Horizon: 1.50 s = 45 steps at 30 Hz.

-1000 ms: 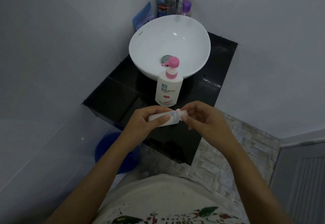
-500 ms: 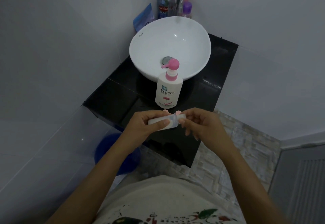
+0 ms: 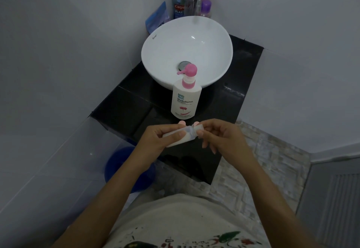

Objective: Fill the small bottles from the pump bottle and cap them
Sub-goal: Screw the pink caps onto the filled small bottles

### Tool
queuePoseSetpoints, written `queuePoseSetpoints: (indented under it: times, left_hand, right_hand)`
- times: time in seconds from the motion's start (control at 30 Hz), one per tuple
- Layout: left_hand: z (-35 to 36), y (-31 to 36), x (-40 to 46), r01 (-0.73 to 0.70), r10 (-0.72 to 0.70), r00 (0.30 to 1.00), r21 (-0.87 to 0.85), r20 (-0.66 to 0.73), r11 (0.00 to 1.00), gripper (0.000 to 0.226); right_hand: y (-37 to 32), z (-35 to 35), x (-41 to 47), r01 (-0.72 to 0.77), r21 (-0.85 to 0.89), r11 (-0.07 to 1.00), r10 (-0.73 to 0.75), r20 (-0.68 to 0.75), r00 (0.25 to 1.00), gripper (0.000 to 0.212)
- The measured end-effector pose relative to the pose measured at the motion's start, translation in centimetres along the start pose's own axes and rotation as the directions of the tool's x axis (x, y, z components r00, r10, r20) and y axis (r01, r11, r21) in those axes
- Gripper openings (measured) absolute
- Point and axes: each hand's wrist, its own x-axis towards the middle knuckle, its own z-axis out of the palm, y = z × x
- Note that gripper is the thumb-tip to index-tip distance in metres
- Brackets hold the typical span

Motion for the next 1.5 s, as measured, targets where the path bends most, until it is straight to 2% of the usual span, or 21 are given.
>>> queuePoseSetpoints:
  times: [0.2, 0.3, 0.6, 0.77, 0.9, 1.03, 1.13, 1.23, 1.5]
  left_hand:
    - [0.0, 0.1, -0.1, -0.004, 0.003, 1.0, -0.003, -0.011, 1.0, 0.04]
    - [0.0, 0.1, -0.2, -0.019, 0.018, 1.0, -0.021, -0.015, 1.0, 0.033]
    - [0.0, -0.3, 0.0, -0.065, 0.066, 0.998, 0.017, -0.009, 0.998, 0.034]
    - [-0.5, -1.3, 0.6, -0.106, 0.108, 0.994, 0.135, -0.014, 0.985, 0.036]
    - [-1.3, -2.4, 1.3, -0.091, 0.086, 0.996, 0.28, 0.031, 0.956, 0.035]
    - [-2.4, -3.7, 2.6, -0.051, 0.093, 0.991, 0.372, -0.096, 0.927, 0.025]
    - [-3.0, -4.9, 4.1, -0.01, 0.084, 0.983, 0.409, -0.163, 0.912, 0.028]
    - [-2.9, -6.2, 5.7, 0.014, 0.076, 0.98, 0.449, -0.182, 0.893, 0.034]
    - [-2.6, -8.7, 8.0, 0.015, 0.106, 0.973, 0.517, -0.205, 0.856, 0.034]
  right_hand:
    - [0.3, 0.6, -0.2, -0.004, 0.054, 0.999, 0.005, -0.031, 0.999, 0.01]
    - [0.3, 0.9, -0.1, -0.016, 0.074, 0.997, 0.019, -0.049, 0.999, 0.009]
    - [0.9, 1.4, 0.3, -0.081, 0.064, 0.995, 0.085, -0.073, 0.994, 0.012]
    - [1.2, 1.6, 0.7, -0.068, 0.049, 0.996, 0.072, -0.068, 0.995, 0.01]
    - [1.4, 1.3, 1.2, -0.079, -0.071, 0.994, 0.072, -0.089, 0.993, 0.031]
    - [1.8, 0.5, 1.7, -0.097, -0.074, 0.993, 0.082, -0.186, 0.979, 0.023]
    - [2.0, 0.0, 1.7, -0.11, -0.057, 0.992, 0.096, -0.207, 0.974, 0.013]
    - [2.1, -0.3, 1.6, -0.132, -0.062, 0.989, 0.116, -0.213, 0.97, 0.015]
    - [2.5, -0.4, 1.4, -0.163, -0.096, 0.982, 0.14, -0.215, 0.966, 0.021]
